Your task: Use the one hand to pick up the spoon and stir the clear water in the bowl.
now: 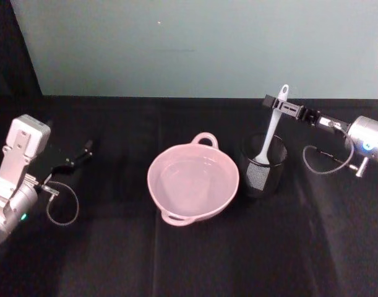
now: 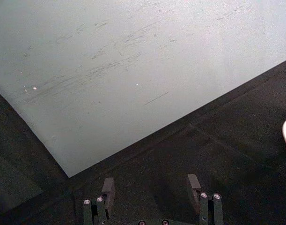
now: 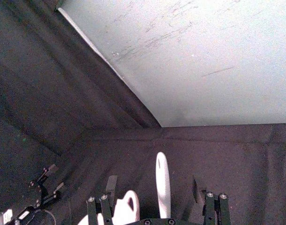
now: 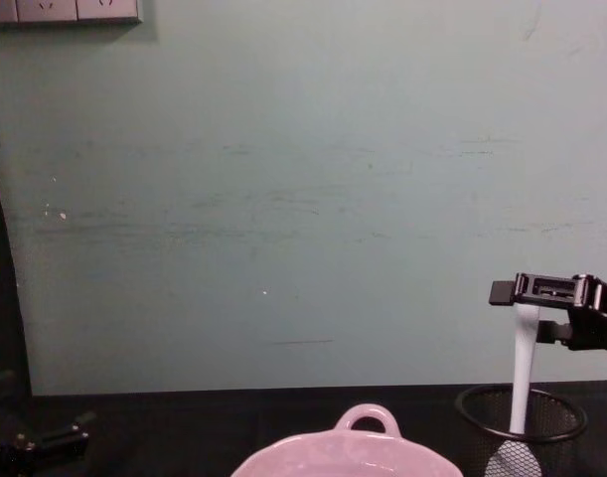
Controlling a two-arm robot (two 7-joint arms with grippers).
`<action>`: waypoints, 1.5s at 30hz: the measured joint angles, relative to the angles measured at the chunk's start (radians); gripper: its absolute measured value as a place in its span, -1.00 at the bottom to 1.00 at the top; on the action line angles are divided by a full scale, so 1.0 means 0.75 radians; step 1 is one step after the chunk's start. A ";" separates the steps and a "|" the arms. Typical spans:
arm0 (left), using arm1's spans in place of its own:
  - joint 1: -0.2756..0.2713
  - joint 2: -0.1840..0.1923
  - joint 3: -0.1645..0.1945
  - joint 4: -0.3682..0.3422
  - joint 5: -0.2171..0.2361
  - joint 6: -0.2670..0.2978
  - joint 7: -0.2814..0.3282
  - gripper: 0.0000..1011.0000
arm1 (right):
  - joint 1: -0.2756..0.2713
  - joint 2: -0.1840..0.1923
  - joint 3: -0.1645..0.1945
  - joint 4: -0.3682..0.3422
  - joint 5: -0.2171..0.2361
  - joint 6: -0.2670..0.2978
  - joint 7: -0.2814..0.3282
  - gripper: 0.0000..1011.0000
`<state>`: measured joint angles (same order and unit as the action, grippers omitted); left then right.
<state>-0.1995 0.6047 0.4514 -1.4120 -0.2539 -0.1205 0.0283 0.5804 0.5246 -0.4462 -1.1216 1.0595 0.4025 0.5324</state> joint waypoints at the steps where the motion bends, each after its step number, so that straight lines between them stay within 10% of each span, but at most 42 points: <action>1: 0.000 0.000 0.000 0.000 0.000 0.000 0.000 1.00 | 0.004 -0.002 -0.003 0.007 0.001 -0.003 0.002 0.98; 15: 0.000 0.000 0.000 0.000 0.000 0.000 0.000 1.00 | 0.008 -0.005 -0.005 0.013 0.002 -0.010 0.004 0.84; 40: 0.000 0.000 0.000 0.000 0.000 0.000 0.000 1.00 | 0.005 -0.003 -0.003 0.008 0.001 -0.006 0.002 -0.70; 45: 0.000 0.000 0.000 0.000 0.000 0.000 0.000 1.00 | 0.005 -0.003 -0.003 0.008 0.001 -0.006 0.002 -0.76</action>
<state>-0.1995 0.6047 0.4514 -1.4120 -0.2539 -0.1205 0.0283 0.5839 0.5224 -0.4482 -1.1156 1.0600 0.3978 0.5339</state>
